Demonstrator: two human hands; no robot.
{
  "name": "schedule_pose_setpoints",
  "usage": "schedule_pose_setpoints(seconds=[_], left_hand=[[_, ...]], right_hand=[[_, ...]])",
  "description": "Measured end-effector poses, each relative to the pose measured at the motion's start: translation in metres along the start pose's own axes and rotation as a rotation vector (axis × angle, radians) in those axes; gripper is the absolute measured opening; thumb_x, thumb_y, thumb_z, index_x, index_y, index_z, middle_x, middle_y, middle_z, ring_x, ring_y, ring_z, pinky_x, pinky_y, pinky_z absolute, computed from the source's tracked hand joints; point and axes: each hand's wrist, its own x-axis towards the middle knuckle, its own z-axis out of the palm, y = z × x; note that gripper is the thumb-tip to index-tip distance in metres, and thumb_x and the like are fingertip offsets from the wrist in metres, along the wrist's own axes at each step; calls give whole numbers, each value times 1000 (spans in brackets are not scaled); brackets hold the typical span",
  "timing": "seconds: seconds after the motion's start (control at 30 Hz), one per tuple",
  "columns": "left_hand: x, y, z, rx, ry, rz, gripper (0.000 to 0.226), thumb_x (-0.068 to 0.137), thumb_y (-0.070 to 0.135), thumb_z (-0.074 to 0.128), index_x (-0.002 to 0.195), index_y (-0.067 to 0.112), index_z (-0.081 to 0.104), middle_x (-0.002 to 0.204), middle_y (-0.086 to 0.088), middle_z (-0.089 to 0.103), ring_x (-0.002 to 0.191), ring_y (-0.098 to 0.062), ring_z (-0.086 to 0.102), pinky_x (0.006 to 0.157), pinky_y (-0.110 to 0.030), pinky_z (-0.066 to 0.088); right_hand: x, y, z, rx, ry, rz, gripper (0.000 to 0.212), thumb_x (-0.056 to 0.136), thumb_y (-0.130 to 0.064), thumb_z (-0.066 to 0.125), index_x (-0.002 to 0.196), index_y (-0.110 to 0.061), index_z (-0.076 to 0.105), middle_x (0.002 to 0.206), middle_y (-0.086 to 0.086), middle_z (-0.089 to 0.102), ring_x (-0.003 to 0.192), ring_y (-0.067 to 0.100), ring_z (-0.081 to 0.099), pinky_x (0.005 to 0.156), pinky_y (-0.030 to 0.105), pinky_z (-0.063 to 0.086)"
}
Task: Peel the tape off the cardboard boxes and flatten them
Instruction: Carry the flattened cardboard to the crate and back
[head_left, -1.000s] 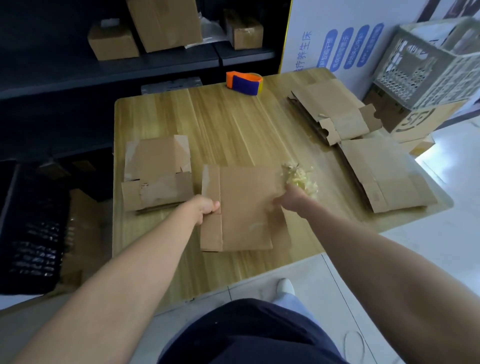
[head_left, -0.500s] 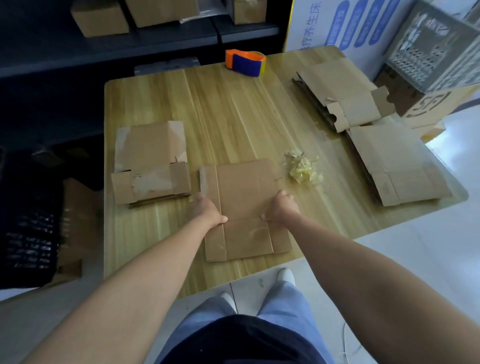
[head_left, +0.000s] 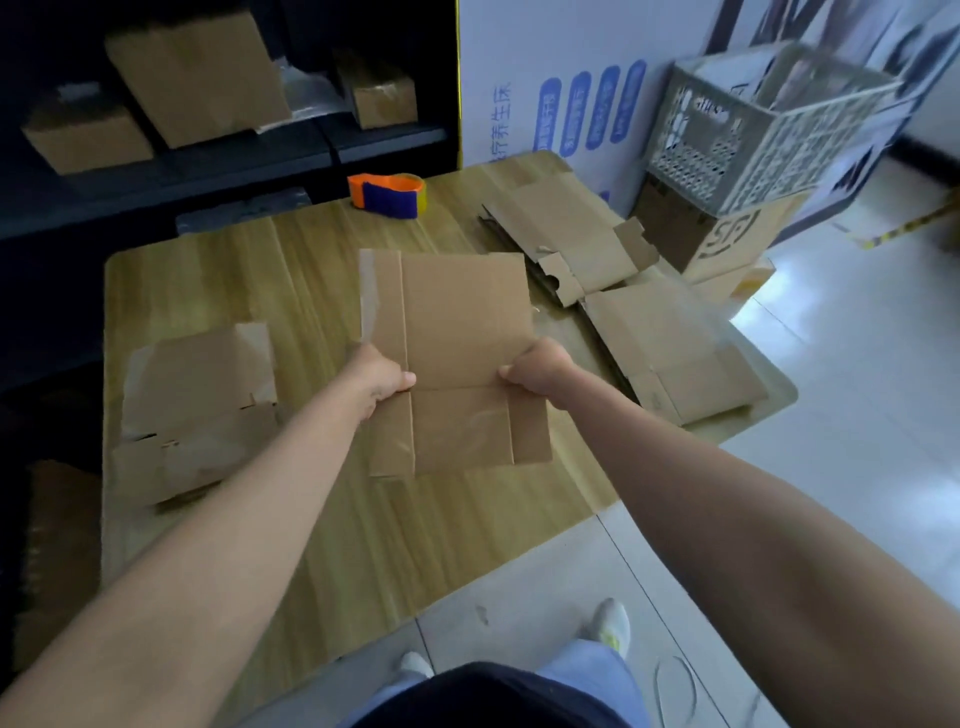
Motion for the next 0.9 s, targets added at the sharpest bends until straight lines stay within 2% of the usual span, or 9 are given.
schedule_pose_setpoints(seconds=[0.1,0.3,0.37,0.4,0.53,0.7,0.77,0.83,0.9], left_hand=[[2,47,53,-136,-40,20,79,84,16,72,143,0,23,148,-15,35,132,-30,40,105,-35,35],[-17,136,190,-230,-144,5,57,82,14,73,128,-2,45,131,-16,54,115,-29,55,86,-32,45],[-21,161,231,-223,-169,-14,54,82,12,73,127,-3,45,131,-17,53,118,-30,53,95,-34,44],[-21,170,246,-228,-173,-23,55,82,11,73,127,-3,44,132,-17,52,120,-31,52,100,-37,43],[-13,191,300,-206,-159,-116,64,83,12,72,135,-1,36,139,-17,45,126,-33,46,106,-43,38],[12,180,332,-119,-85,-247,83,72,24,81,138,3,35,147,-17,37,133,-32,40,108,-44,36],[29,171,343,-125,-87,-271,99,69,24,83,146,4,24,148,-16,35,131,-32,42,107,-44,37],[24,178,342,-157,-107,-279,87,71,24,81,140,2,34,139,-14,48,121,-31,51,102,-43,43],[23,184,341,-185,-142,-281,63,77,24,78,128,0,49,123,-13,58,110,-29,57,98,-40,46]], right_hand=[[14,29,-64,-48,130,27,46,87,-35,66,116,0,57,111,11,62,106,28,60,77,30,45],[57,129,-188,-34,154,133,30,85,-26,68,102,-4,60,99,11,63,97,26,61,90,36,52],[70,160,-219,-16,127,137,17,84,-20,69,78,-13,54,81,4,55,90,23,55,86,32,49],[77,172,-230,-11,98,153,26,84,-17,68,70,-16,46,74,0,48,88,21,50,81,30,46],[106,203,-263,-69,13,158,33,84,-13,66,65,-18,39,73,1,45,88,21,46,76,28,39],[139,220,-265,-91,-83,113,22,86,-11,65,76,-12,45,98,12,50,81,21,51,68,30,44],[148,224,-262,-93,-100,111,15,87,-16,64,89,-6,53,105,14,53,90,24,55,77,34,48],[155,227,-260,-52,-122,127,35,86,-16,63,116,0,54,116,16,56,107,30,57,90,38,48],[162,229,-259,-18,-161,165,45,83,-16,67,122,0,55,123,17,58,114,33,57,92,38,48]])
